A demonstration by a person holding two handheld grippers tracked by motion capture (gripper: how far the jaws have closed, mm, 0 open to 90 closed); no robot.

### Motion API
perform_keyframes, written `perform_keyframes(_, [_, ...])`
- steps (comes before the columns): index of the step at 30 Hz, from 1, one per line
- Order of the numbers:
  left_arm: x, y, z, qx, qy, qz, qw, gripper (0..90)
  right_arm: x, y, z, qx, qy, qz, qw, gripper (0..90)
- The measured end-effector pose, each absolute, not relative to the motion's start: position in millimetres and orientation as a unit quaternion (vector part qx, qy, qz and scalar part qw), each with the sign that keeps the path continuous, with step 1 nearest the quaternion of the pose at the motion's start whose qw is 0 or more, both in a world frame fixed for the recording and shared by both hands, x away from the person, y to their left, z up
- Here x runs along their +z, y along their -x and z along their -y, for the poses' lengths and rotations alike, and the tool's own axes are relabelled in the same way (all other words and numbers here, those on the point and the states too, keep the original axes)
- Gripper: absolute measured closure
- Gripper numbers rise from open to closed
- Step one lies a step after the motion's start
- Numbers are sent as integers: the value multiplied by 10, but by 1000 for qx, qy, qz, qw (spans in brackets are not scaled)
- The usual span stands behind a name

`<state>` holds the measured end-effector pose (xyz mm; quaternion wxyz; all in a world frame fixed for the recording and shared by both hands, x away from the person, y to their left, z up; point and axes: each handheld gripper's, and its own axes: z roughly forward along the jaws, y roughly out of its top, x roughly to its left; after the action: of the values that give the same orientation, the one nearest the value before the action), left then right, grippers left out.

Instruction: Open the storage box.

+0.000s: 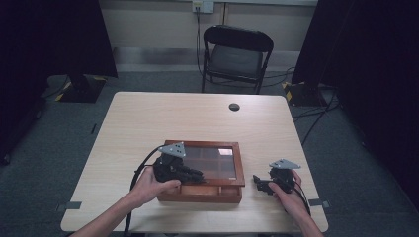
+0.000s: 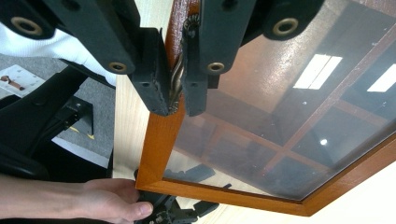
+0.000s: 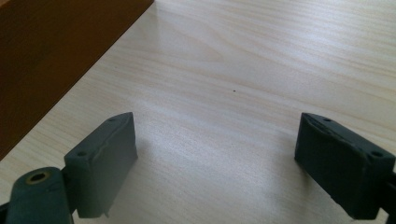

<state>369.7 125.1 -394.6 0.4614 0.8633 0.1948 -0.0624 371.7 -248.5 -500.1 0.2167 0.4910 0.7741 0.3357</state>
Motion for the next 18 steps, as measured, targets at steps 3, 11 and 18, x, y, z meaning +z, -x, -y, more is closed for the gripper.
perform_keyframes(3, [-3927,-3693,-1238,-60,-866,-196,457,809,-5001,-3717,2485,336,-491,-774,217,120])
perform_keyframes(11, [-3846,-3735,-1246,-62,-862,-199,463,810,-5002,-3719,2486,336,-490,-774,218,120])
perform_keyframes(18, [-3813,-3748,-1247,-61,-862,-201,462,810,-5002,-3720,2488,336,-489,-775,217,120])
